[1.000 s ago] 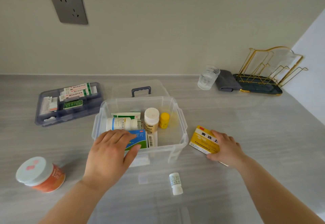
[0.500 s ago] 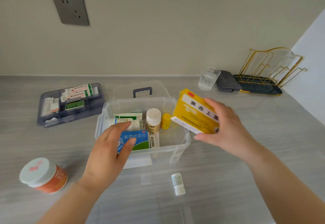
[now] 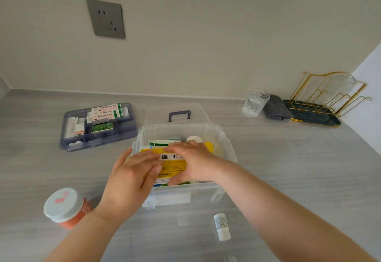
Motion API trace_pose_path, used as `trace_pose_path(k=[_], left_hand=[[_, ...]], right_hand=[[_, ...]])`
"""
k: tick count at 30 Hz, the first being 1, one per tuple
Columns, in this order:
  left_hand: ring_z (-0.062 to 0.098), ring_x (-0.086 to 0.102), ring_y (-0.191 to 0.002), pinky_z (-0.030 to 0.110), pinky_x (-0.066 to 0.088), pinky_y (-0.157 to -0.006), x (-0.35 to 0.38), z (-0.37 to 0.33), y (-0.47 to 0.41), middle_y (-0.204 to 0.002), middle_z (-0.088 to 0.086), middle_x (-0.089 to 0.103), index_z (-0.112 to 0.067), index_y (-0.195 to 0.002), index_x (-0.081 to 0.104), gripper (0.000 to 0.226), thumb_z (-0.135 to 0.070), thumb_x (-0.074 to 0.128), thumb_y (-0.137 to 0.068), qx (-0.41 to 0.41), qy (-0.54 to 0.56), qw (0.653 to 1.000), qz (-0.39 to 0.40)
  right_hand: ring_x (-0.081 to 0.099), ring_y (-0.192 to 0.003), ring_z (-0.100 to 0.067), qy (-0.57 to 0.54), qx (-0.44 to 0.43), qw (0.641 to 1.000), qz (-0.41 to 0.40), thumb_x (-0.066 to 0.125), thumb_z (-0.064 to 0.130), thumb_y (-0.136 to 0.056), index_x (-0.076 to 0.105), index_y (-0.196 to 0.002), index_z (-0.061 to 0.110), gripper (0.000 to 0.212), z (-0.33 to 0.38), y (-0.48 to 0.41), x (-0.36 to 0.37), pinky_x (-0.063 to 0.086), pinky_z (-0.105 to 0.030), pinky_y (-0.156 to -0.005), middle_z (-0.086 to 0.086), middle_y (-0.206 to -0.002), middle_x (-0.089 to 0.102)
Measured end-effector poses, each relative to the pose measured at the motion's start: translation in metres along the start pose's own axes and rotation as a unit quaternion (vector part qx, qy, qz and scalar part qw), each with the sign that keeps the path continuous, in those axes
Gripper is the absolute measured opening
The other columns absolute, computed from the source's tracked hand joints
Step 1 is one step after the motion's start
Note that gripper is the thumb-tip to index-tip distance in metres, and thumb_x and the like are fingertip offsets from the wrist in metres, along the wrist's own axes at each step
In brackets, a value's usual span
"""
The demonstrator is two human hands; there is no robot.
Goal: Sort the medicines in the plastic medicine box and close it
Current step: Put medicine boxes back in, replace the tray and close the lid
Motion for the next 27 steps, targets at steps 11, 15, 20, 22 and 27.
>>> trace_pose_path(k=[11,15,20,22,27], left_hand=[[0.027,0.07,-0.084,0.044,0.04,-0.096,0.012,-0.001,0.005,-0.084,0.01,0.075,-0.007,-0.075,0.074,0.081,-0.049,0.007,-0.094,0.023,-0.031,0.999,0.01],[0.031,0.069,-0.084,0.058,0.038,-0.09,0.014,-0.001,0.006,-0.086,0.013,0.074,-0.004,-0.078,0.073,0.08,-0.05,0.009,-0.093,0.026,-0.029,0.999,0.012],[0.035,0.068,-0.086,0.057,0.035,-0.093,0.013,-0.001,0.006,-0.089,0.015,0.074,-0.003,-0.08,0.073,0.049,-0.029,0.032,-0.082,0.008,-0.023,0.999,0.025],[0.035,0.067,-0.087,0.058,0.036,-0.092,0.014,-0.001,0.006,-0.089,0.015,0.073,-0.003,-0.08,0.073,0.049,-0.028,0.032,-0.081,0.005,-0.019,0.999,0.029],[0.034,0.067,-0.089,0.058,0.035,-0.093,0.014,0.001,0.007,-0.091,0.015,0.073,-0.003,-0.082,0.073,0.048,-0.028,0.032,-0.081,0.002,-0.015,0.999,0.032]], right_hand=[[0.048,-0.083,-0.013,-0.017,0.119,0.869,-0.479,0.052,0.02,-0.073,0.066,-0.079,0.002,0.023,-0.053,0.129,0.004,0.039,-0.022,-0.075,-0.012,-0.081,0.068],[0.046,-0.08,-0.012,-0.135,0.273,0.887,-0.347,0.064,0.015,-0.076,0.061,-0.093,0.008,0.019,-0.062,0.149,0.071,0.037,-0.022,-0.072,0.007,-0.083,0.052],[0.048,-0.107,-0.013,-0.184,0.292,0.909,-0.232,0.064,0.03,-0.074,0.045,-0.122,0.02,0.053,-0.05,0.134,0.111,0.033,-0.018,-0.083,0.005,-0.113,0.052],[0.047,-0.112,-0.016,-0.17,0.296,0.917,-0.208,0.06,0.027,-0.077,0.046,-0.122,0.019,0.048,-0.046,0.131,0.116,0.036,-0.023,-0.088,0.002,-0.117,0.053],[0.054,-0.102,-0.02,-0.171,0.305,0.909,-0.225,0.056,0.017,-0.08,0.054,-0.111,0.014,0.032,-0.039,0.133,0.107,0.036,-0.02,-0.078,-0.003,-0.107,0.059]])
Point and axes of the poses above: each hand's wrist, its own y-axis away from the middle knuckle, its own x-axis out of the palm, z = x × y, the point moved 2 cm from there along -y, towards the middle knuckle
